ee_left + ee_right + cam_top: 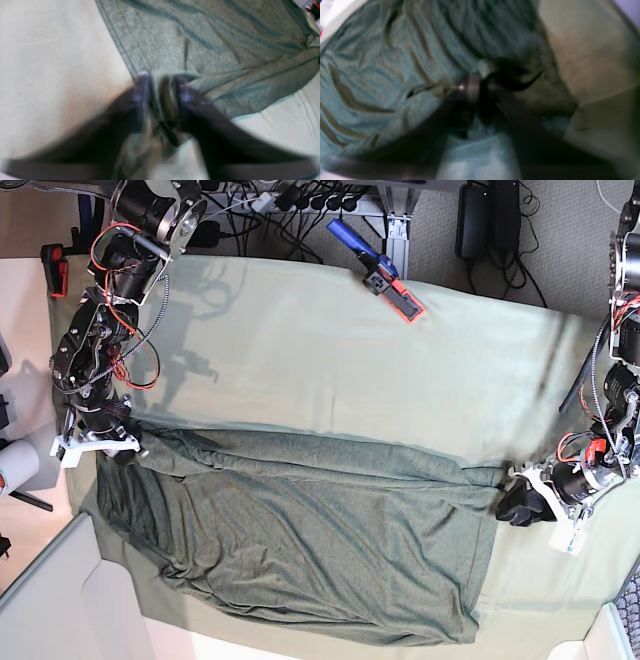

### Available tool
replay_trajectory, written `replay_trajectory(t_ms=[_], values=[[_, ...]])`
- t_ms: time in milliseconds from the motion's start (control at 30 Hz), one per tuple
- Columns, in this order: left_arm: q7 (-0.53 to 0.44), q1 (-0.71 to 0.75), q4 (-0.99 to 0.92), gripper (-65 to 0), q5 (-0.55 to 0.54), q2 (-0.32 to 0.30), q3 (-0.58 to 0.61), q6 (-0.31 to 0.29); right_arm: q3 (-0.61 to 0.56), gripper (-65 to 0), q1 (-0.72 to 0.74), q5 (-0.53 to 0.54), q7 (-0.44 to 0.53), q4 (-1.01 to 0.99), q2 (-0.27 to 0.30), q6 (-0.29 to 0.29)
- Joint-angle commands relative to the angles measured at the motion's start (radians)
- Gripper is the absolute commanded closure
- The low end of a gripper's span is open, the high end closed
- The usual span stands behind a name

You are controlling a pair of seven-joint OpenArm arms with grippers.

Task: Fold the T-shirt properly
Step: 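Swing the held shirt out and lay it down away from the arms, then hold the shirt edges with both grippers and drag them toward the arms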

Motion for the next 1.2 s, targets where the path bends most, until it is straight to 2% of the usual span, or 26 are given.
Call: replay_trajectory(t_ms=[0, 33, 67, 233, 467, 633, 800, 967, 1167], values=[[-0.006, -0.027, 0.014, -33.9, -0.037, -0.012, -0.007, -0.016, 0.000, -32.9, 0.025, 0.013, 0.029, 0.015, 0.019, 0.007], [0.012, -0.027, 0.014, -34.2, -0.063, -0.013, -0.008, -0.016, 0.001, -38.5, 0.025, 0.013, 0.028, 0.016, 0.019, 0.007], [0.035, -0.027, 0.014, -34.2, -0.096, -0.015, -0.014, -0.016, 0.002, -40.4, 0.024, 0.013, 0.021, 0.019, 0.020, 0.007], [0.226, 0.013, 0.055, -34.2, -0.314, -0.032, -0.115, -0.016, 0.064, -40.3, -0.003, 0.064, -0.076, 0.091, 0.019, 0.007], [0.245, 0.175, 0.262, -34.2, -0.348, -0.052, -0.138, -0.016, 0.213, -40.3, -0.082, 0.106, -0.113, 0.155, 0.019, 0.008], [0.206, 0.232, 0.261, -34.2, -0.302, 0.002, -0.138, -0.016, 0.236, -40.3, -0.162, 0.127, -0.109, 0.154, 0.019, 0.007], [0.174, 0.216, 0.248, -34.3, -0.187, 0.082, -0.138, -0.013, 0.236, -40.3, -0.170, 0.133, -0.100, 0.151, 0.010, 0.006], [0.159, 0.213, 0.243, -34.3, -0.111, 0.132, -0.138, 0.056, 0.236, -40.3, -0.167, 0.138, -0.063, 0.096, 0.006, 0.006], [0.145, 0.211, 0.241, -34.3, -0.034, 0.141, -0.151, 0.150, 0.236, -40.3, -0.135, 0.136, -0.050, 0.036, 0.006, 0.006]])
